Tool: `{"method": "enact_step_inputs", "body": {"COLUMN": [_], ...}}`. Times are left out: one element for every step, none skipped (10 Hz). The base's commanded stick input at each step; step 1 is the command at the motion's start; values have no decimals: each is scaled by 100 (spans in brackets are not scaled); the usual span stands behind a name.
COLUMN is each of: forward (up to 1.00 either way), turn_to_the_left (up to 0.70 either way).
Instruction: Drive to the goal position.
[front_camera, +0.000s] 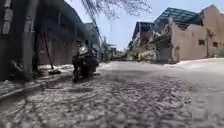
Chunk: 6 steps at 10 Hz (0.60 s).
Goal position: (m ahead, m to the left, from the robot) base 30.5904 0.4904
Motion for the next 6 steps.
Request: {"method": "enact_step_inputs", "body": {"forward": [100,100,100,100,100,100], "turn_to_the_left": [0,0,0,0,-29,-32]}}
